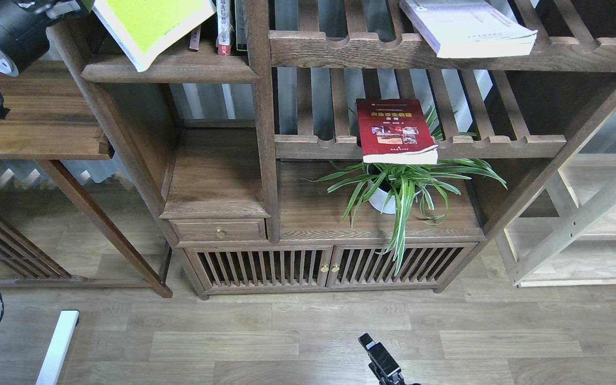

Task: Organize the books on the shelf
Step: 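Push the yellow-green book onto the top shelf with the left gripper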

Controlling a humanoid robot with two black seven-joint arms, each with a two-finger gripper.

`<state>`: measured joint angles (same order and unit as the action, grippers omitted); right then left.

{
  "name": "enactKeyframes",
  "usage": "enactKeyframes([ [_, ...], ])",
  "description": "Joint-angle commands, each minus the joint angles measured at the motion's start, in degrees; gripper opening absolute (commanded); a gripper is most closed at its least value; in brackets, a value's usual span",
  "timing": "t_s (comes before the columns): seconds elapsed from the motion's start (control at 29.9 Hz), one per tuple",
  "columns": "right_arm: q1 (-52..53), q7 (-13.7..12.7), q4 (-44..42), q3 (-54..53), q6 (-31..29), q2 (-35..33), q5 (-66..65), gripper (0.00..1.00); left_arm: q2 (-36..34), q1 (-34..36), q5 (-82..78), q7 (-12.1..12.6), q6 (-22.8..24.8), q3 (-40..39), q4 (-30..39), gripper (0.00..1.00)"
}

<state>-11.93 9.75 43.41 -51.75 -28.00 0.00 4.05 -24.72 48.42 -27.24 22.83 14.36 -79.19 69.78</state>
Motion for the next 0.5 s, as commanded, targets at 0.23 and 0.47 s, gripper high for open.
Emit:
enactKeyframes([
  [0.23, -0.2, -0.1, 0.0, 0.2, 0.0, 0.0, 0.0, 0.99, -2.2, -0.6, 0.1, -2.1, 0.4, -0.7, 0.4, 0.00],
  [0.47, -1.3, -0.1, 0.1, 0.2, 0.0, 0.0, 0.0, 0.99, -1.0, -0.2, 0.0, -4.5, 0.0, 1.1, -0.3, 0.00],
])
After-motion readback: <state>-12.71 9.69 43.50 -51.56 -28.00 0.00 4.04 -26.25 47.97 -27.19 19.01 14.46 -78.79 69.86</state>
